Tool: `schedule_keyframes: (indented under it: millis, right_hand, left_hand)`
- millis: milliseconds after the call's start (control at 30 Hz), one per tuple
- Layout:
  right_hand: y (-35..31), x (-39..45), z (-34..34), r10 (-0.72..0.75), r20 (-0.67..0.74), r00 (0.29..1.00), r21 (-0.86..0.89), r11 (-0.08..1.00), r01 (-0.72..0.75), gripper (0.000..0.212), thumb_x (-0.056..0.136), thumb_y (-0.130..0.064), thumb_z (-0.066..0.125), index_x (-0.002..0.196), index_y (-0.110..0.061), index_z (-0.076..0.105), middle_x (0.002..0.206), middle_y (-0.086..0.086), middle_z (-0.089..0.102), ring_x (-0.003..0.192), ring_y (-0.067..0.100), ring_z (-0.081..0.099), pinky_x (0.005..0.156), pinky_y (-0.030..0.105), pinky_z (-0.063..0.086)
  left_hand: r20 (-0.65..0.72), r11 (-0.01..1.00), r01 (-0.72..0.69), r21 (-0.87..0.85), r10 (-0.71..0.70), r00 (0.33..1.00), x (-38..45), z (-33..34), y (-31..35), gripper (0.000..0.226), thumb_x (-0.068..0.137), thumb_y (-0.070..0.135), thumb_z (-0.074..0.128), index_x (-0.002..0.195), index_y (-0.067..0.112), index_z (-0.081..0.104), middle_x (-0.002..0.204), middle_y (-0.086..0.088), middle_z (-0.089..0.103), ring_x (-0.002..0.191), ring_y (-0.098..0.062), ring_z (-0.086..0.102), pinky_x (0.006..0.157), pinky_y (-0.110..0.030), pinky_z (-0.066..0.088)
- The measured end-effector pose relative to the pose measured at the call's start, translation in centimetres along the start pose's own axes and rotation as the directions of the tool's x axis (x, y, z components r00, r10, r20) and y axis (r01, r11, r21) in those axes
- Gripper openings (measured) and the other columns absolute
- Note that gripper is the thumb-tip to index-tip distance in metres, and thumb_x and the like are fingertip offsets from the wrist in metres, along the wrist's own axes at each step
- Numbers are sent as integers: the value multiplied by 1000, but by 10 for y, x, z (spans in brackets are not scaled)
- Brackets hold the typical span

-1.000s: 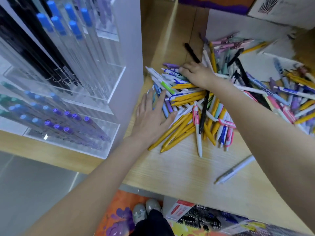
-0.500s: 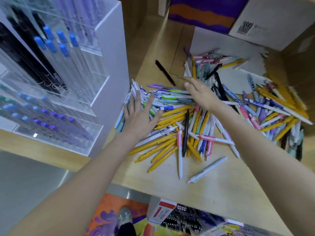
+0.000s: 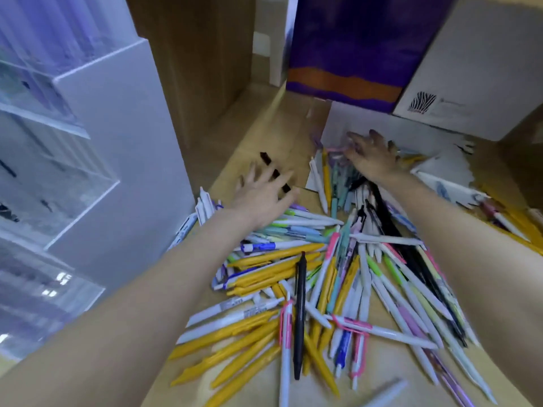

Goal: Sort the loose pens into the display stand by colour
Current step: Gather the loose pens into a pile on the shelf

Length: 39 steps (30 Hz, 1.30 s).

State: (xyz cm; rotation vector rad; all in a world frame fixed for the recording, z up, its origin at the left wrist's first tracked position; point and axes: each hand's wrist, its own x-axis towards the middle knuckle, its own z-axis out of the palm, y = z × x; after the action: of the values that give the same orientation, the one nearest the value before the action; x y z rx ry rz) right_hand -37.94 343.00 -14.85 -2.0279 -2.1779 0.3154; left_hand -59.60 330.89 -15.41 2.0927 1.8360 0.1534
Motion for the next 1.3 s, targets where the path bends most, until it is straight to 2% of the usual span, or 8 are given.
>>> schedule_keyframes:
  millis: [200, 367, 600, 733, 933, 1033, 1133, 1300]
  right_hand:
    - [3, 54, 31, 182, 111, 977, 12, 983, -184, 86, 70, -78, 9, 143, -36, 26, 157, 13, 5, 142, 41, 1, 112, 61, 8]
    - [-38, 28, 26, 212, 69, 975, -69, 976, -207, 50, 98, -47, 23, 138, -21, 34, 148, 19, 19, 138, 38, 13, 109, 53, 15]
    - [-81, -7, 29, -1, 190, 982, 61, 998, -11, 46, 99, -47, 25, 138, -29, 41, 151, 13, 18, 140, 32, 12, 113, 49, 11]
    - [-95, -37, 37, -62, 253, 966, 130, 991, 29, 44, 101, -35, 27, 140, -19, 37, 151, 12, 24, 137, 35, 19, 112, 50, 19]
    - [-98, -79, 16, -128, 419, 899, 165, 984, 63, 45, 100, -47, 18, 138, -36, 39, 150, 11, 25, 138, 33, 16, 112, 43, 17]
    - [-84, -73, -11, -129, 387, 913, 71, 991, 110, 48, 100, -49, 21, 142, -32, 36, 152, 5, 31, 139, 28, 27, 111, 35, 21]
    - [-71, -21, -18, -50, 98, 994, 55, 997, 45, 44, 99, -44, 30, 140, -29, 40, 148, 9, 37, 134, 33, 33, 110, 44, 29]
    - [-46, 28, 21, -103, 134, 986, -249, 959, 134, 42, 90, -4, 49, 132, -9, 46, 138, 20, 39, 124, 39, 38, 102, 47, 37]
  left_hand:
    - [26, 999, -37, -32, 38, 999, 21, 9, -12, 48, 98, 47, 25, 139, 26, 39, 155, -6, 15, 140, -34, 13, 112, -42, 16]
    - [-126, 985, -55, -161, 35, 991, 24, 9, -25, 39, 99, 36, 33, 125, 14, 53, 131, -15, 39, 121, -34, 40, 102, -40, 35]
    - [-17, 985, -145, 94, 147, 989, 12, -8, -36, 35, 99, 40, 31, 120, 15, 43, 142, -6, 40, 140, -21, 18, 110, -38, 15]
    - [-145, 989, -80, 123, 98, 985, 0, -14, -41, 33, 97, 38, 36, 117, 13, 44, 123, -8, 55, 119, -29, 37, 99, -37, 27]
    - [-447, 998, 49, 46, -23, 894, -3, -29, -44, 26, 94, 31, 43, 105, 12, 56, 108, -13, 58, 102, -34, 46, 85, -42, 34]
    - [-127, 993, 116, 30, -112, 986, 16, -30, -47, 44, 95, 50, 34, 135, 32, 41, 143, -10, 30, 129, -39, 24, 106, -54, 19]
    - [175, 973, 226, 55, -232, 957, 29, -24, -53, 57, 89, 67, 21, 143, 47, 20, 157, -5, -4, 138, -49, -8, 108, -63, -4]
    - [131, 975, 183, 125, -199, 971, 22, -22, -51, 57, 93, 60, 20, 142, 33, 31, 148, -19, 21, 133, -43, 20, 110, -52, 17]
